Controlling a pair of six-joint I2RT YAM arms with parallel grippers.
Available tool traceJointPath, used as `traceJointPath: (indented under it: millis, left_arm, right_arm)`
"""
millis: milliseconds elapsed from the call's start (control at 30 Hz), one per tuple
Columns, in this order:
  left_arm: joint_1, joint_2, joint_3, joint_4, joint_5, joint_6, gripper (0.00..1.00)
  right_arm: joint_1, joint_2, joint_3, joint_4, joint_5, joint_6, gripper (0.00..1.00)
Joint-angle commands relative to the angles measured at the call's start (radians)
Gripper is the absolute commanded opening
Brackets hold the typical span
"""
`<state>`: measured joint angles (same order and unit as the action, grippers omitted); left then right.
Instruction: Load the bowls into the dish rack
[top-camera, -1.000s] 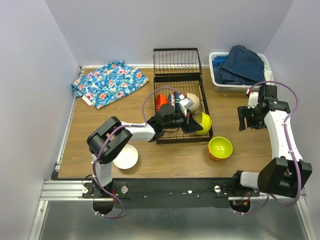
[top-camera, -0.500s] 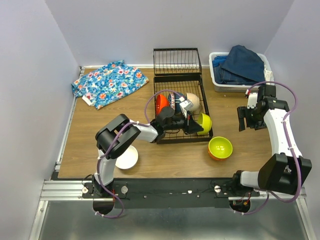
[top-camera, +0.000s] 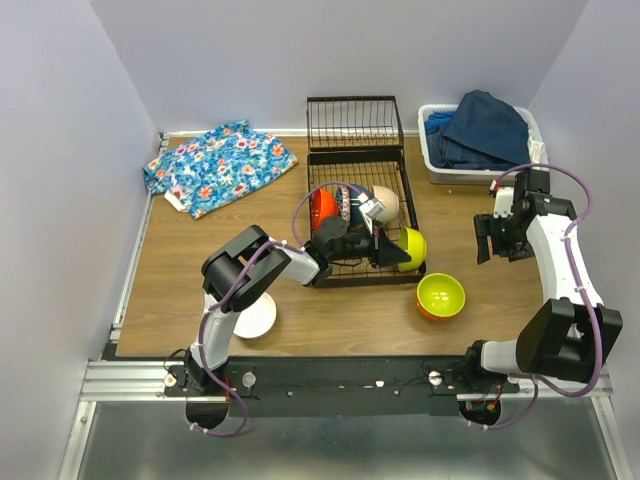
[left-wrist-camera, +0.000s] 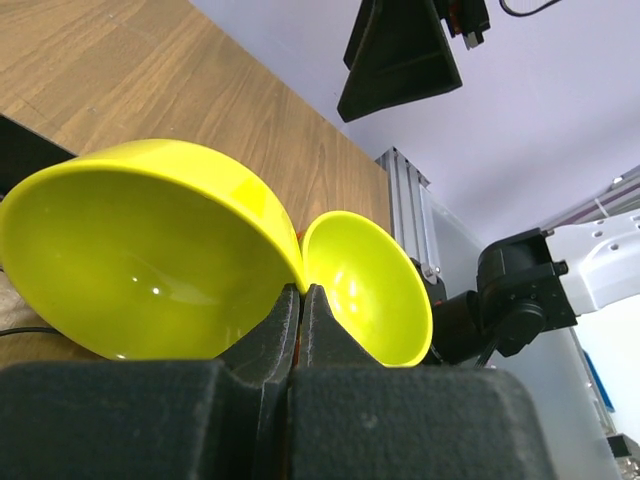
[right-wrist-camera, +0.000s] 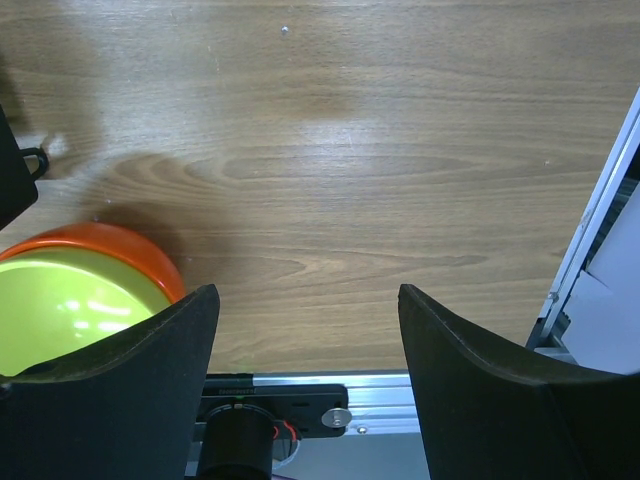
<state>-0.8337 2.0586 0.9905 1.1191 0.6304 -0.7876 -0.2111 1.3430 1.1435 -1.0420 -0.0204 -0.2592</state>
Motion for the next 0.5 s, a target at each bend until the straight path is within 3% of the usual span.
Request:
traceJointPath:
  millis: [0, 233, 467]
  left_arm:
    - [0.025, 0.043, 0.023, 0.092, 0.023, -0.076, 0.0]
    - [0.084, 0.049, 0.042, 0.186, 0.144, -0.16, 0.0]
    - [0.1, 0.067, 0.048, 0.124, 0.196, -0.127, 0.0]
  right_arm:
    - [-0.007, 0.01, 0.022, -0.004, -0.01, 0.008, 0.8]
    - [-0.01, 0.012, 0.016, -0.006, -0.015, 0.009, 0.8]
    - [-0.008, 0.024, 0.022, 0.003, -0.023, 0.008, 0.8]
